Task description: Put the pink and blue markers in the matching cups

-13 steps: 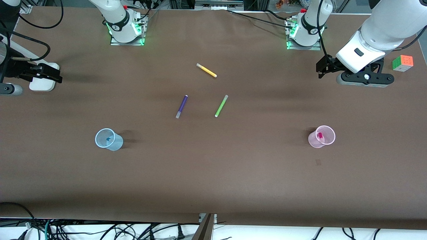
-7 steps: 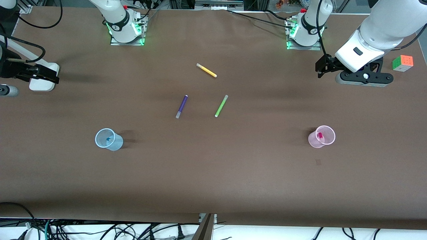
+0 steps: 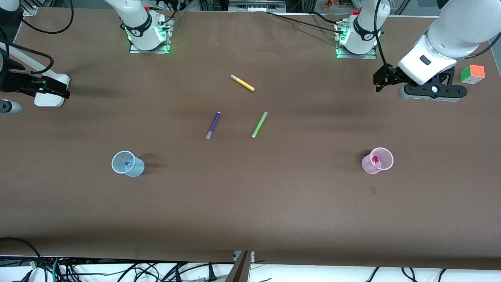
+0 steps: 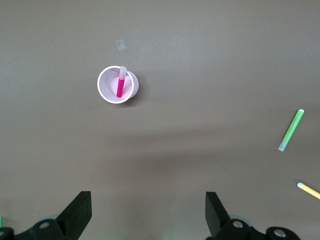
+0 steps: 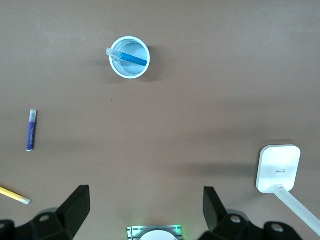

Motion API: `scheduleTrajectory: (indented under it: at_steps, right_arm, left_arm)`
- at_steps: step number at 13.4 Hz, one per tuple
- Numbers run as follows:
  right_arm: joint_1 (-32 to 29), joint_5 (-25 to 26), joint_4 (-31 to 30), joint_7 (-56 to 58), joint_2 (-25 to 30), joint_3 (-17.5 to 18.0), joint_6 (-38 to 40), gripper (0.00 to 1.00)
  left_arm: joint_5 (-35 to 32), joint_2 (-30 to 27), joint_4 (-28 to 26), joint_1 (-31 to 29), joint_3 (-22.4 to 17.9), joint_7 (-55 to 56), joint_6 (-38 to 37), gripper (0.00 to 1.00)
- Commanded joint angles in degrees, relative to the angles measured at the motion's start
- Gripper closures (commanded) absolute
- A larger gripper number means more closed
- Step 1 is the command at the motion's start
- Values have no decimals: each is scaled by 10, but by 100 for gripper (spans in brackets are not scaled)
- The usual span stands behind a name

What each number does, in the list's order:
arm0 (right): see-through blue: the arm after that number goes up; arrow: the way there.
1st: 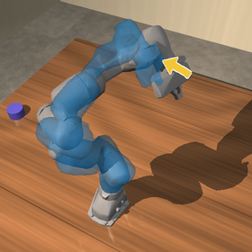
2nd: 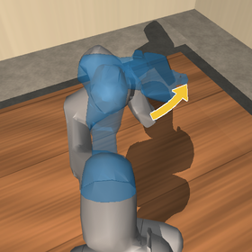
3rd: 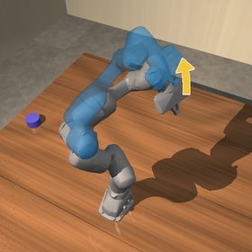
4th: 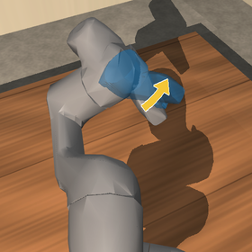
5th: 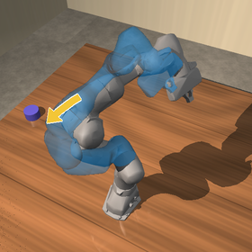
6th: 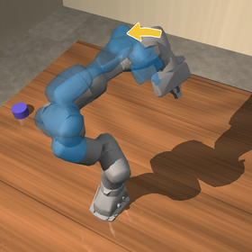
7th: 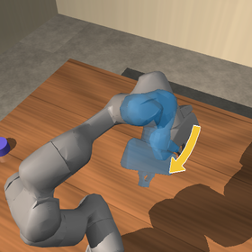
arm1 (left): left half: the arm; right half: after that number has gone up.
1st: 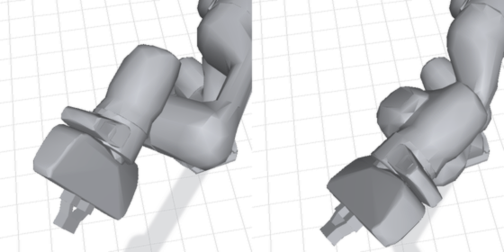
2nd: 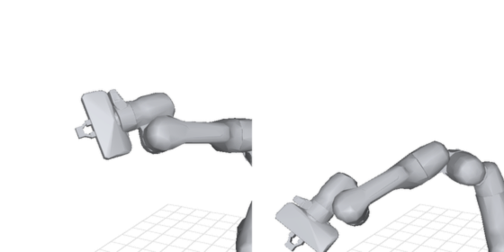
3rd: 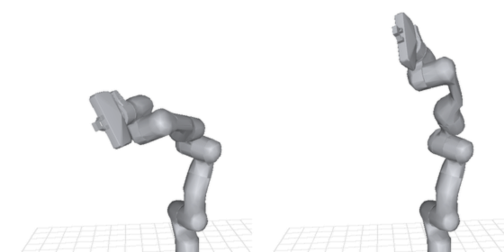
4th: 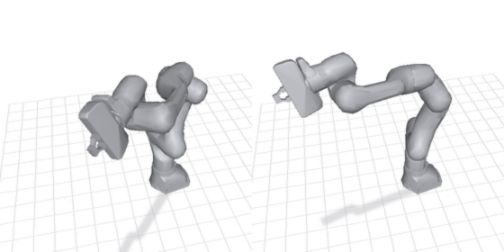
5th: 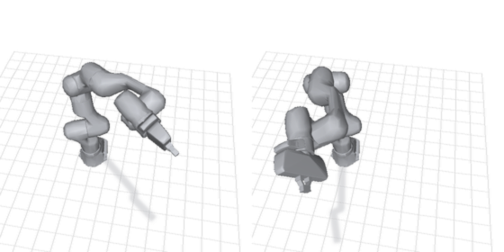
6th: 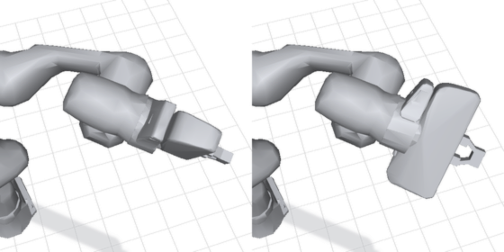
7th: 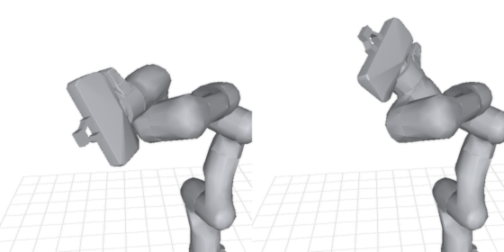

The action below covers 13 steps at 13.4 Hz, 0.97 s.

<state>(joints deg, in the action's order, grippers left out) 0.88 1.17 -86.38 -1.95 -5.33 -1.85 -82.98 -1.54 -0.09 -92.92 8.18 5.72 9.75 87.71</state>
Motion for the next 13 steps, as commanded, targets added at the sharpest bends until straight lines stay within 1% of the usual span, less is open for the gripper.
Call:
scheduleTrajectory:
  at_steps: [1,6,9,13]
  right_arm:
    - [-3,8,-5,-2,5,2,-5,0]
    - [-4,7,-4,0,1,2,-6,0]
    - [-2,8,38,4,-25,2,0,0]
    - [0,8,38,3,-27,2,-1,0]
  left_arm:
    - [-7,-1,10,0,0,-4,-8,0]
    - [-6,0,11,-1,0,-4,-6,0]
    - [-6,0,11,-1,0,-4,-6,0]
    - [-6,-1,11,0,-1,-4,-6,0]
